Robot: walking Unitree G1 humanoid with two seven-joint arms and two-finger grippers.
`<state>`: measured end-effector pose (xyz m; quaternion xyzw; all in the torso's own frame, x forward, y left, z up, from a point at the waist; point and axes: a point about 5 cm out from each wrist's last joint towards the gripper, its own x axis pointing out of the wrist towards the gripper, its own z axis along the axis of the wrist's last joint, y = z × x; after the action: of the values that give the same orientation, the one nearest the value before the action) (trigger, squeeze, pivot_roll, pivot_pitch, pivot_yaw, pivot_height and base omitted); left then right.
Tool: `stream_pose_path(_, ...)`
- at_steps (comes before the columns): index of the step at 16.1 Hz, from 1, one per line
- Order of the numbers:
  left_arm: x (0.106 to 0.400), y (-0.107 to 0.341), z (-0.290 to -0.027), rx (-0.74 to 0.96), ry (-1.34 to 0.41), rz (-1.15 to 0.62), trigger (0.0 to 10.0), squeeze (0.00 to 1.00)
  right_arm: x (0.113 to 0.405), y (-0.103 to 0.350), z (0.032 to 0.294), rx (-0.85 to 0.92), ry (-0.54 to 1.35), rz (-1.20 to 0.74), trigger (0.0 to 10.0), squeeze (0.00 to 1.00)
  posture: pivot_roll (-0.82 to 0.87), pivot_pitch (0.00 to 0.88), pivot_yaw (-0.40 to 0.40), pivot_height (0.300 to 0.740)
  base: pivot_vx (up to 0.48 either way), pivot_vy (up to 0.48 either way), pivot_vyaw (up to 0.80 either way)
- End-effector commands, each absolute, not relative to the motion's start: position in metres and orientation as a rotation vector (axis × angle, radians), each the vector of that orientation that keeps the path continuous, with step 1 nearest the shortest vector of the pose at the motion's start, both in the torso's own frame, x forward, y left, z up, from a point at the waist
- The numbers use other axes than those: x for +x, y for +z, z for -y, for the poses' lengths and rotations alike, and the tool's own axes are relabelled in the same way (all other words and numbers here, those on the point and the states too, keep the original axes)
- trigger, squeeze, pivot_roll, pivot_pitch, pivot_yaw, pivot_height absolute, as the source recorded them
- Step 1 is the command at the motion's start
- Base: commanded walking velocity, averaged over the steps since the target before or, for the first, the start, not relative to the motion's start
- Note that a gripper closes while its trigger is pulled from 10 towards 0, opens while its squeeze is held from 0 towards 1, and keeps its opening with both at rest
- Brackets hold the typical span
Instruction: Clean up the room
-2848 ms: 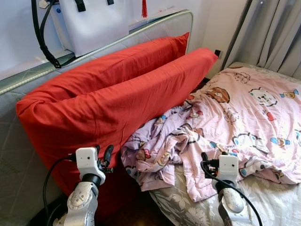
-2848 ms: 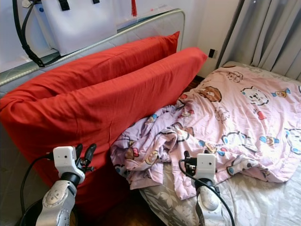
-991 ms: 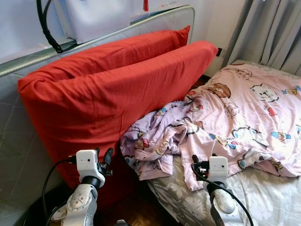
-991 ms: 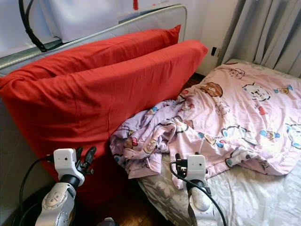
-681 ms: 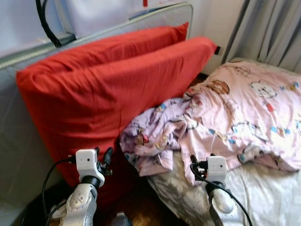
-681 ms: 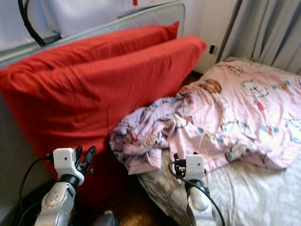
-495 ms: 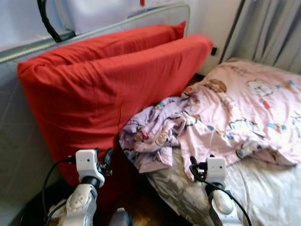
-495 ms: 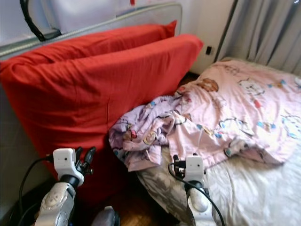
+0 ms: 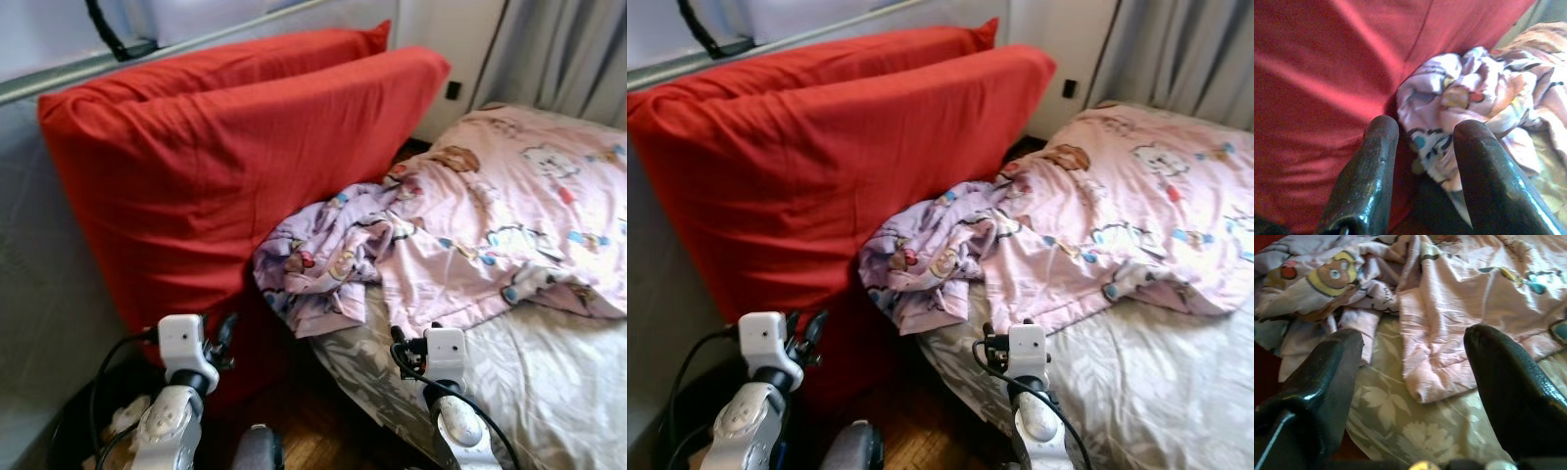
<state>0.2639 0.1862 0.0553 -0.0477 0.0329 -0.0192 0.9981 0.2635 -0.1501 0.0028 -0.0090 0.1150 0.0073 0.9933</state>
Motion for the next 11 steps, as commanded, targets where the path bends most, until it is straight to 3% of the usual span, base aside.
stream_pose_path(1,0.2652,0.0569,-0.1867,-0.098,-0.038,-0.065,10.0,0.00,0.2660,0.0058,0.1496,-0.012,0.018,-0.216,10.0,0.00,0.04,0.004,0.009,0.645,0.000,0.000,0.00)
stream_pose_path(9,0.2663,0.0564,-0.1870,-0.104,-0.035,-0.070,10.0,0.00,0.2638,0.0034,0.1489,-0.029,0.041,-0.229,10.0,0.00,0.04,0.022,0.007,0.645,0.000,0.000,0.00)
stream_pose_path(11,0.2666,0.0567,-0.1878,-0.102,-0.034,-0.070,10.0,0.00,0.2641,0.0041,0.1470,-0.038,0.059,-0.223,10.0,0.00,0.04,0.028,0.009,0.645,0.000,0.000,0.62)
